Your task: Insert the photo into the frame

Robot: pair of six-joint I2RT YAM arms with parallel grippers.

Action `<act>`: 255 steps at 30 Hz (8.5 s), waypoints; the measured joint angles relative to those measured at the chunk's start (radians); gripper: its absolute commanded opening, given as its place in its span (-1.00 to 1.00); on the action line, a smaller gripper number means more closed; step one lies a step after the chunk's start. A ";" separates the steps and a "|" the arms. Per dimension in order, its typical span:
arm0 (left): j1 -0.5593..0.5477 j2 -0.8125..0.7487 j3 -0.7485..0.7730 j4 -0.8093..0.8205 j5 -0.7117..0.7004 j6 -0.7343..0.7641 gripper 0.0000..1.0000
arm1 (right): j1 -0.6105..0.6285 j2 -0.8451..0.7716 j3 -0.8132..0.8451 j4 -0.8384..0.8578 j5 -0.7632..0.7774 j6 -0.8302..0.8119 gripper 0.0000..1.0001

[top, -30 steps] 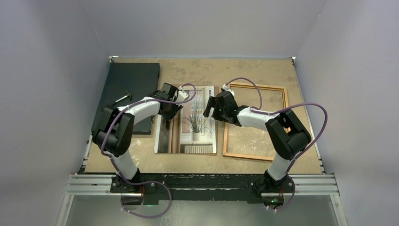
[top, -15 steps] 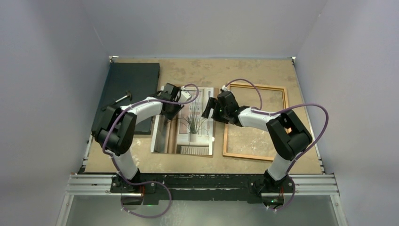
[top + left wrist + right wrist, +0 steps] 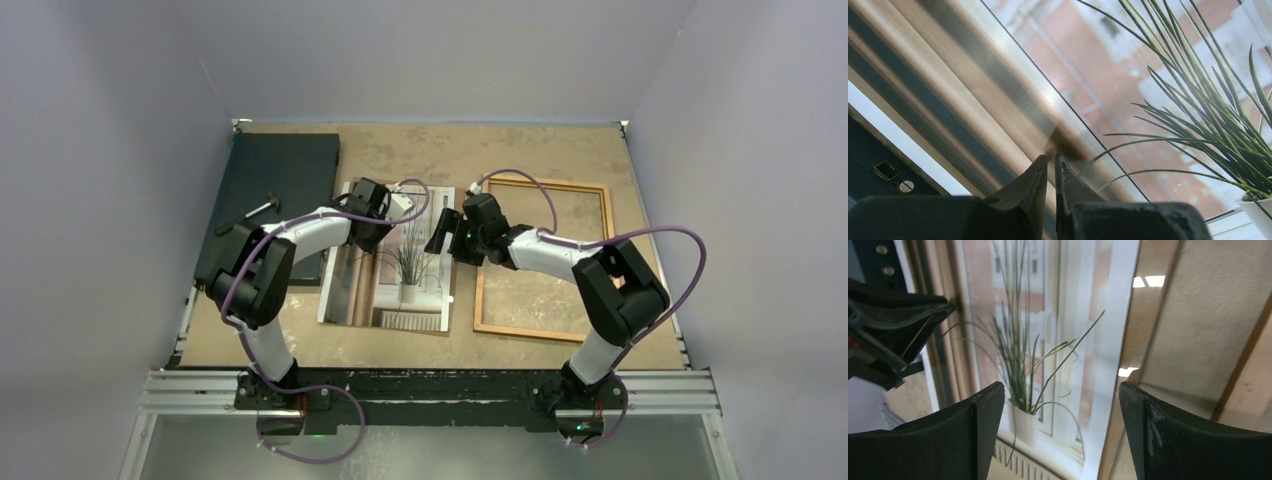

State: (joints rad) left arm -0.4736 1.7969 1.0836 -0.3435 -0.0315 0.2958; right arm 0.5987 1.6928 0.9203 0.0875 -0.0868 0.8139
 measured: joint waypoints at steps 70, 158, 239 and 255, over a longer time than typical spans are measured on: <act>0.035 -0.029 -0.050 -0.028 -0.208 0.141 -0.64 | -0.037 0.035 0.025 -0.040 0.202 0.136 0.74; 0.076 0.092 0.031 0.103 -0.291 0.108 -0.75 | -0.111 0.079 0.145 -0.106 0.047 0.075 0.72; 0.146 0.090 0.119 -0.062 -0.072 0.039 -0.81 | -0.268 -0.100 -0.092 0.483 -0.417 0.226 -0.56; 0.146 0.092 0.127 -0.071 -0.076 0.055 -0.81 | -0.312 -0.124 -0.090 0.415 -0.441 0.213 -0.73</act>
State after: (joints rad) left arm -0.3275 1.8893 1.2110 -0.4149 -0.1074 0.3508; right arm 0.2863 1.5684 0.8303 0.5026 -0.5278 1.0267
